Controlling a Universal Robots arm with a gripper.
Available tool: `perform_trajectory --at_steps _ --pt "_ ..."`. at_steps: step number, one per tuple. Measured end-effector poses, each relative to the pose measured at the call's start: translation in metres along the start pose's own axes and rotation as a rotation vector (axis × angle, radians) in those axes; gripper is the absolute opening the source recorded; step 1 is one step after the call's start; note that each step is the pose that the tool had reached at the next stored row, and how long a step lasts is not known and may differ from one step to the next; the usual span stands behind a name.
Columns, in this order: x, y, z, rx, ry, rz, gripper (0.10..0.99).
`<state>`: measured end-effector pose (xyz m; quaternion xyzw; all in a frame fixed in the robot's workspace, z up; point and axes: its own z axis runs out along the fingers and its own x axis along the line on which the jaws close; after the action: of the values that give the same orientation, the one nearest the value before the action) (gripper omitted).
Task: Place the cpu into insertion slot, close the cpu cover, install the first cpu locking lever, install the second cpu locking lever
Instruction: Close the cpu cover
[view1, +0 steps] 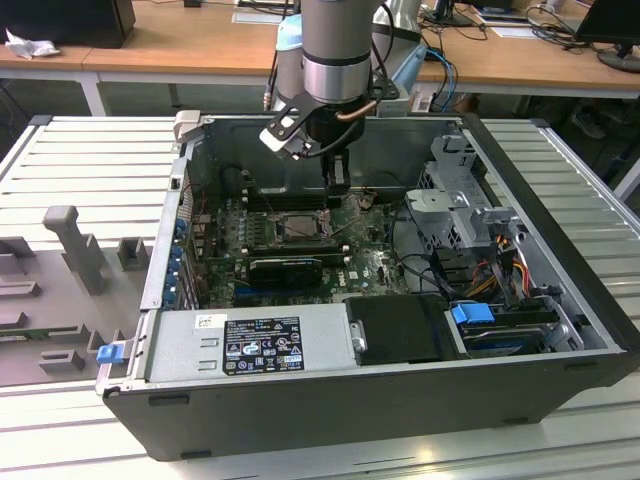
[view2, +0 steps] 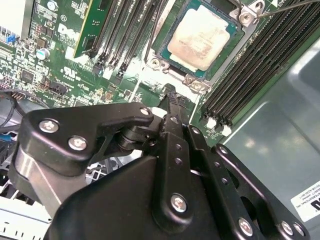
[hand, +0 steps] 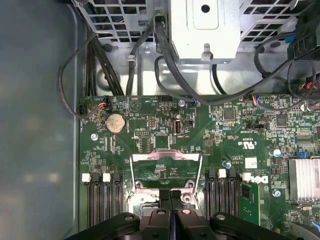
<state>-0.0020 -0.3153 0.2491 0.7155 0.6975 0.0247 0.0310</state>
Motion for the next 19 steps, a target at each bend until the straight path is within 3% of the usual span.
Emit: perform_trajectory --at_steps 19 --pt "-0.0001 0.0009 -0.0041 0.0 -0.0003 0.0 0.106"
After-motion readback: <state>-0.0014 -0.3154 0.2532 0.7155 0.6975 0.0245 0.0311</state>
